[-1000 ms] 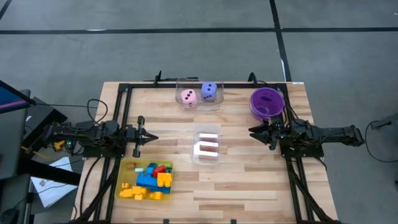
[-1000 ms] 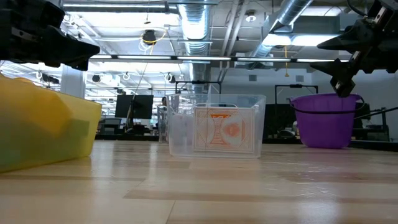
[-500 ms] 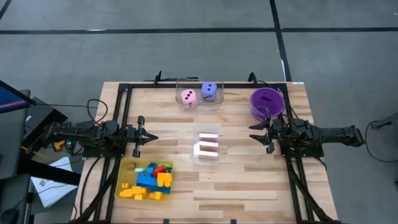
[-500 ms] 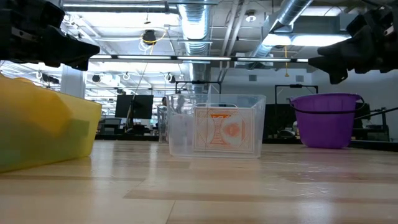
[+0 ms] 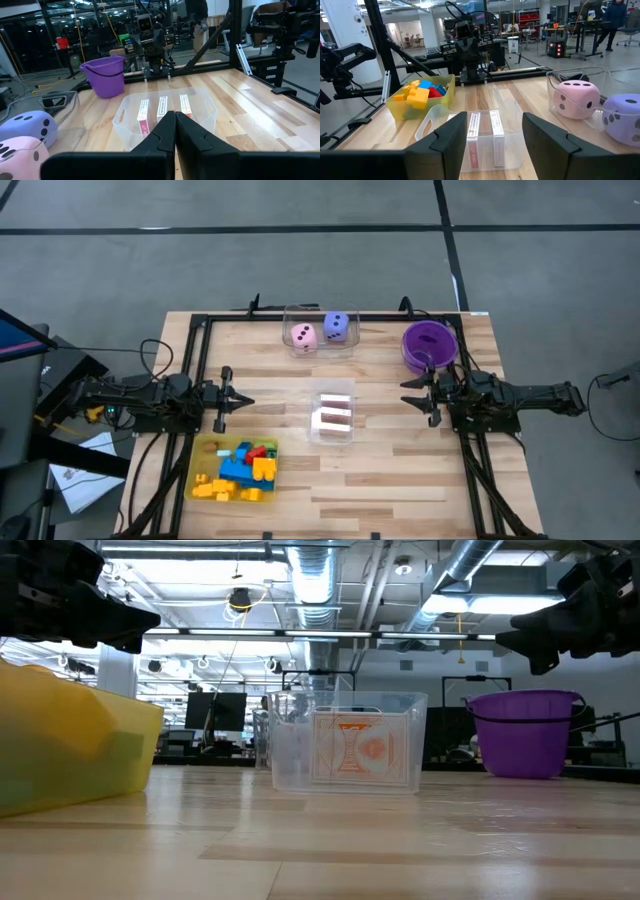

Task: Pick & Place Toys
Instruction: Return to Home Position

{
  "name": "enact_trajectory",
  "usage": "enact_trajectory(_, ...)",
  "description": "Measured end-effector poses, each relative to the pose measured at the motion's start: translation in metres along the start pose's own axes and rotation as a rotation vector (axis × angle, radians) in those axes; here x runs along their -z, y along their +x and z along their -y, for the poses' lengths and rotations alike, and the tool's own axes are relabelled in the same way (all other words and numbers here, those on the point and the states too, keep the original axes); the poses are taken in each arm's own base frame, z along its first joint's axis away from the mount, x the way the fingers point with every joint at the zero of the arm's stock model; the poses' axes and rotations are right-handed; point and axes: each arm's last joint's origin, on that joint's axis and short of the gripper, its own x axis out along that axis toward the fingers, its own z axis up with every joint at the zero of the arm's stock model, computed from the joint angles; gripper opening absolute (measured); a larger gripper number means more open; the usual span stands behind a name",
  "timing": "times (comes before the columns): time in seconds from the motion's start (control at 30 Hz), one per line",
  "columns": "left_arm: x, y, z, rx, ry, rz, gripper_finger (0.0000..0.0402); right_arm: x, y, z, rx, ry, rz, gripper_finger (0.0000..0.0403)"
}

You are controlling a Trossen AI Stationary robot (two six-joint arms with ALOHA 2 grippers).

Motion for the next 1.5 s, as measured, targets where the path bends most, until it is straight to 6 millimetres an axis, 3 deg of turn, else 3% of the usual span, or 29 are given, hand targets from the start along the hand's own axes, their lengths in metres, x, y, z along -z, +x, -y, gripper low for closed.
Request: enact_trajectory(1.5,0.0014,0.0011,0.0002,0.003,0.000,-0.016,0.0001,-0.0002,0.0000,0.0000,0.000,0.000,0.001,0.0184)
